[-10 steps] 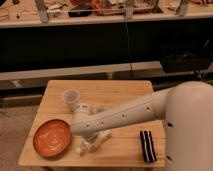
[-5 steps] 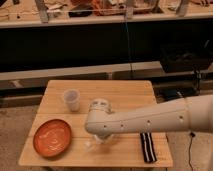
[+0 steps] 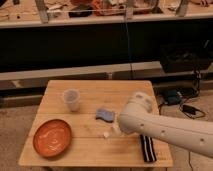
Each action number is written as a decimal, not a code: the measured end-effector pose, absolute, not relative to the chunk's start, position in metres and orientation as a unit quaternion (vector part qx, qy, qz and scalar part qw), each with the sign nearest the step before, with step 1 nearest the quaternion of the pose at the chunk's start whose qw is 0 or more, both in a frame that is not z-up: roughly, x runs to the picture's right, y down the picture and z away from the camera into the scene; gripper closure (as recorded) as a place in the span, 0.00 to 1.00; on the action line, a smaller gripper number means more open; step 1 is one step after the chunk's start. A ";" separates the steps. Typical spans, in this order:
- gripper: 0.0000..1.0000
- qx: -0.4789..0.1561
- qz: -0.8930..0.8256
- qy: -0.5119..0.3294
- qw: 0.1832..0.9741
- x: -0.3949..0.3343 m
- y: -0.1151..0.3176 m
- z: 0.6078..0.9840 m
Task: Stand the bottle upright
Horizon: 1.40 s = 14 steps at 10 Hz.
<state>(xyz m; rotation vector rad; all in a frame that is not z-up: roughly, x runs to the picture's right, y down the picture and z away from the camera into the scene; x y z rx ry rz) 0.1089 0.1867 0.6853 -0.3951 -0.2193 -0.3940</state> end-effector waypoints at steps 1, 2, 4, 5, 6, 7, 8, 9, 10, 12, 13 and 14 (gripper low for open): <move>1.00 -0.182 -0.181 -0.132 0.957 0.125 0.185 0.687; 1.00 -0.163 -0.155 -0.198 0.954 0.145 0.184 0.694; 1.00 -0.148 -0.114 -0.294 0.937 0.161 0.178 0.711; 1.00 -0.141 -0.105 -0.326 0.929 0.161 0.169 0.717; 1.00 -0.130 -0.103 -0.334 0.928 0.156 0.163 0.714; 1.00 -0.116 -0.098 -0.334 0.930 0.155 0.160 0.708; 1.00 -0.103 -0.095 -0.346 0.928 0.153 0.159 0.702; 1.00 -0.093 -0.093 -0.370 0.920 0.148 0.159 0.698; 1.00 -0.087 -0.094 -0.399 0.908 0.140 0.162 0.695; 1.00 -0.082 -0.100 -0.434 0.892 0.119 0.172 0.692; 1.00 -0.082 -0.103 -0.450 0.883 0.109 0.175 0.693; 1.00 -0.082 -0.105 -0.466 0.875 0.102 0.177 0.695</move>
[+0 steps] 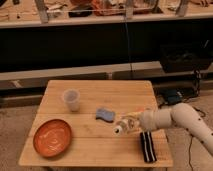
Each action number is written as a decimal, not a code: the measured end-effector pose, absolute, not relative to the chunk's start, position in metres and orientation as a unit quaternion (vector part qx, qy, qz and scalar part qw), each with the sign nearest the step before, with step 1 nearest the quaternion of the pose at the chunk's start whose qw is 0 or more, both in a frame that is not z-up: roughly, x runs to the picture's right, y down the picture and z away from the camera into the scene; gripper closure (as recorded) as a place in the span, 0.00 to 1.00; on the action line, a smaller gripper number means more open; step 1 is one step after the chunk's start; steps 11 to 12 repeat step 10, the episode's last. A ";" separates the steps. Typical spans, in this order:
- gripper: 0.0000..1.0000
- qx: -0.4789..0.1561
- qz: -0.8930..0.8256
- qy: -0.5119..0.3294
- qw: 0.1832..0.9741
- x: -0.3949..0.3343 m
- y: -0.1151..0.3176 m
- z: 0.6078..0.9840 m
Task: Stand the bottle upright
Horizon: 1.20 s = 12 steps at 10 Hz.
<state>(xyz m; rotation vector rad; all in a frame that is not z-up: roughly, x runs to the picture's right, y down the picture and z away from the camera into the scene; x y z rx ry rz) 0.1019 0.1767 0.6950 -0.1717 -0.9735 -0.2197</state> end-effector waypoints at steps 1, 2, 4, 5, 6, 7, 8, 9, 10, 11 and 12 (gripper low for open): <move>1.00 -0.083 -0.105 -0.507 0.852 0.099 0.179 0.698; 1.00 -0.082 -0.104 -0.535 0.834 0.098 0.181 0.699; 1.00 -0.079 -0.111 -0.567 0.812 0.095 0.181 0.701; 1.00 -0.086 -0.129 -0.583 0.798 0.092 0.183 0.698; 1.00 -0.096 -0.152 -0.586 0.790 0.086 0.184 0.695; 1.00 -0.105 -0.186 -0.580 0.786 0.078 0.183 0.689; 1.00 -0.119 -0.217 -0.575 0.779 0.074 0.181 0.682; 1.00 -0.129 -0.229 -0.575 0.775 0.072 0.178 0.681; 1.00 -0.139 -0.242 -0.580 0.765 0.069 0.177 0.683; 1.00 -0.139 -0.242 -0.580 0.765 0.069 0.177 0.683; 1.00 -0.139 -0.242 -0.580 0.765 0.069 0.177 0.683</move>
